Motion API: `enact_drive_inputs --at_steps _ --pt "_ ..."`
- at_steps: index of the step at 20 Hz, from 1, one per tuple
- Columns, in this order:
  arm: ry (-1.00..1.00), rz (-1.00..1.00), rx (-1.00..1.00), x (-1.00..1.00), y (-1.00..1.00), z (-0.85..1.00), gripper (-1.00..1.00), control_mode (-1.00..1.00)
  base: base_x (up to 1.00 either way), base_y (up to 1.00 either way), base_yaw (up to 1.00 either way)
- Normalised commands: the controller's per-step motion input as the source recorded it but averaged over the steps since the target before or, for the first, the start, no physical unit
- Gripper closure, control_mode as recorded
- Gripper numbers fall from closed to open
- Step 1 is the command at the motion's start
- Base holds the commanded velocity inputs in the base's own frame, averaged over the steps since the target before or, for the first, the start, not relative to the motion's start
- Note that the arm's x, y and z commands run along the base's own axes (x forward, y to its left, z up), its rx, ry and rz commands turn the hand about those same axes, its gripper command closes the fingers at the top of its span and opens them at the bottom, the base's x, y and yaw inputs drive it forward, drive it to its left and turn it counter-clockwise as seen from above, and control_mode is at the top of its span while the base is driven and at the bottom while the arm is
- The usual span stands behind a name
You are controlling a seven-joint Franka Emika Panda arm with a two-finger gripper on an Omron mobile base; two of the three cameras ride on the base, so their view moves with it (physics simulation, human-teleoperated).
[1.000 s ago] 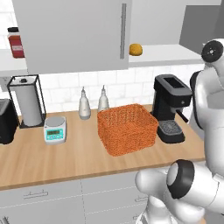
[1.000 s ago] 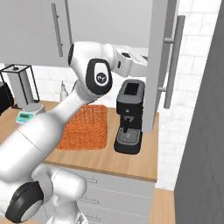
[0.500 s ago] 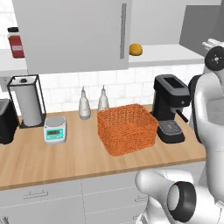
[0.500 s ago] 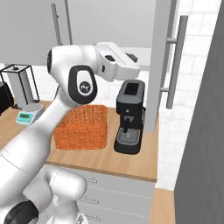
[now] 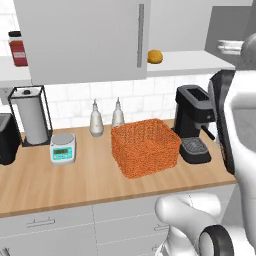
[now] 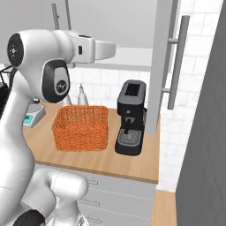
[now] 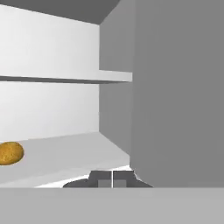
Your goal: Open the cabinet, pick up the bread from the cabinet and place it in the basket. Then move the basket to the dining counter.
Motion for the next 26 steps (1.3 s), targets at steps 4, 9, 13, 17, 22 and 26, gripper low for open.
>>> enact_drive_inputs --at_steps 4,9,13,17,22,26 --pt "0.42 0.42 0.16 -0.09 0.71 0.01 1.0 -1.0 0.0 0.0 0.0" --pt "0.15 0.2 0.25 -0.01 0.69 0.0 1.0 -1.0 0.0 0.0 0.0" --pt "-0.01 0.05 0.09 0.0 0.54 0.0 1.0 -1.0 0.0 0.0 0.0" --pt "0.0 0.0 0.0 0.27 0.84 -0.16 -1.0 -1.0 0.0 0.0 0.0" --pt "-0.01 0.06 0.0 0.44 0.6 -0.13 -1.0 -1.0 0.0 0.0 0.0" --pt "0.0 0.08 -0.01 0.53 0.27 -0.02 -1.0 -1.0 0.0 0.0 0.0"
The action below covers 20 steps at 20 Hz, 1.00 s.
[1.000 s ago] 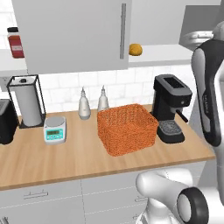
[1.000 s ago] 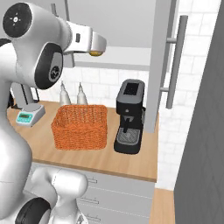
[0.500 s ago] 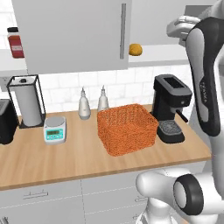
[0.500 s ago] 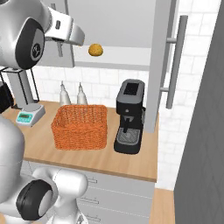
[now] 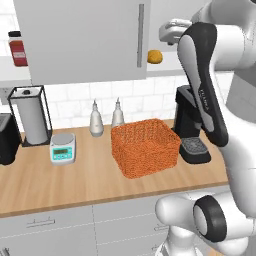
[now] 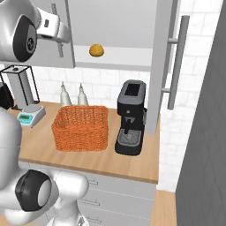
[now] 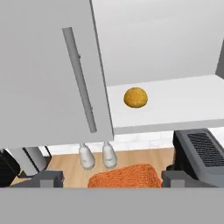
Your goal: Open the cabinet, pick up the bread from the cabinet and place it in the basket. Then move the basket to the dining counter.
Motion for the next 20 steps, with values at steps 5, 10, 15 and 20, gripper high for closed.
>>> enact_drive_inputs --at_steps 5,10,15,20 --pt "0.0 0.04 -0.04 0.58 0.34 -0.03 -1.0 -1.0 0.0 0.0 0.0" --pt "0.0 0.0 -0.08 0.66 0.27 -0.1 -1.0 -1.0 0.0 0.0 0.0" --pt "0.0 0.0 -0.07 0.61 0.22 -0.01 -1.0 -1.0 0.0 0.0 0.0" --pt "0.0 0.0 -0.04 0.53 0.08 0.0 -1.0 -1.0 0.0 0.0 0.0"
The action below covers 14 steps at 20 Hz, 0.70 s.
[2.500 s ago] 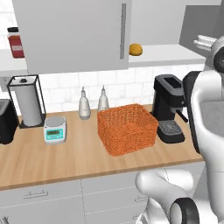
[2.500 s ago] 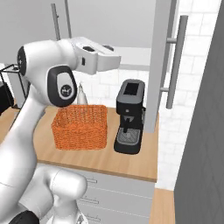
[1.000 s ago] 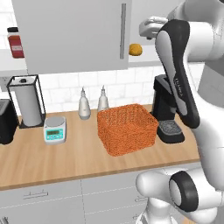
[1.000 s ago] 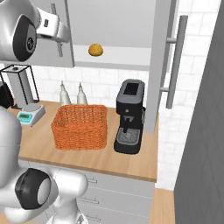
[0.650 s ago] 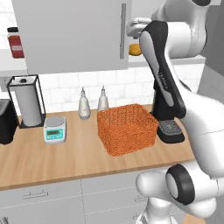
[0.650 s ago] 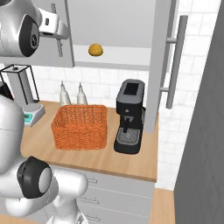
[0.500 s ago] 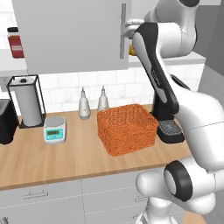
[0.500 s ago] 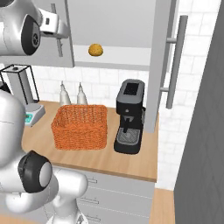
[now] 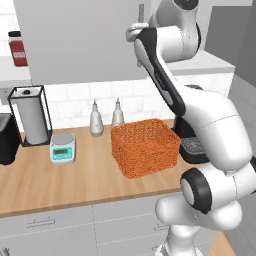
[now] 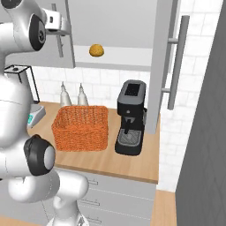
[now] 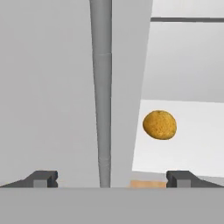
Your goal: Open the cabinet, pick up the bread from the cabinet and place it in the basket. Then move the basket to the dining counter.
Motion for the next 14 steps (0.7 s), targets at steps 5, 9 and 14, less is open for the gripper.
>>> enact_drive_inputs --at_steps 5,9,14 --pt "0.0 0.0 0.0 0.48 0.0 0.0 -1.0 -1.0 0.0 0.0 0.0" --pt "0.0 0.0 0.0 0.52 0.04 -0.01 -1.0 -1.0 0.0 0.0 0.0" --pt "0.0 0.0 -0.01 0.51 0.21 0.0 -1.0 -1.0 0.0 0.0 0.0"
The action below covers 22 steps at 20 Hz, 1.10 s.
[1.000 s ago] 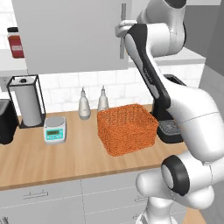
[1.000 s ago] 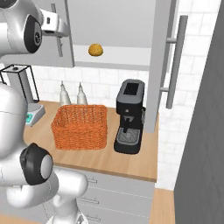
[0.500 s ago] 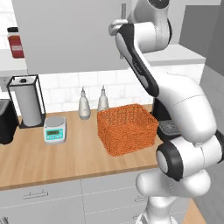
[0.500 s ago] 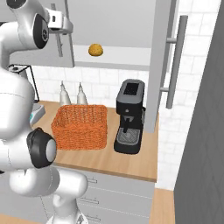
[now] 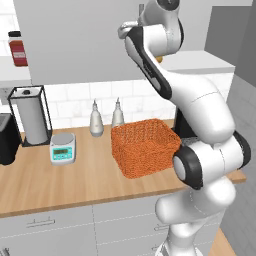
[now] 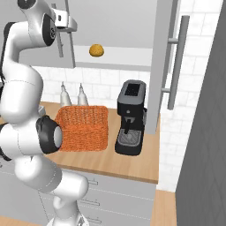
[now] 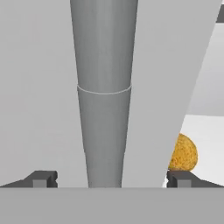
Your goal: Open the cabinet, pick up the bread from the cabinet and place it in the basket. Then move the basket to the dining counter.
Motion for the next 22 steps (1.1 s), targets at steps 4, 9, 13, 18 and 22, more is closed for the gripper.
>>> enact_drive_inputs --at_steps 4,9,13,18,22 --pt "0.0 0.0 -0.01 0.52 0.23 -0.01 -1.0 -1.0 0.0 0.0 0.0" --pt "0.0 0.0 0.0 0.59 0.18 -0.12 1.0 -1.0 0.0 0.0 0.0" --pt "0.0 0.0 0.0 0.58 0.25 -0.14 1.0 -1.0 0.0 0.0 0.0" --pt "0.0 0.0 0.0 0.44 0.32 -0.12 1.0 -1.0 0.0 0.0 0.0" --pt "0.0 0.0 0.0 0.31 0.64 -0.13 1.0 -1.0 0.0 0.0 0.0"
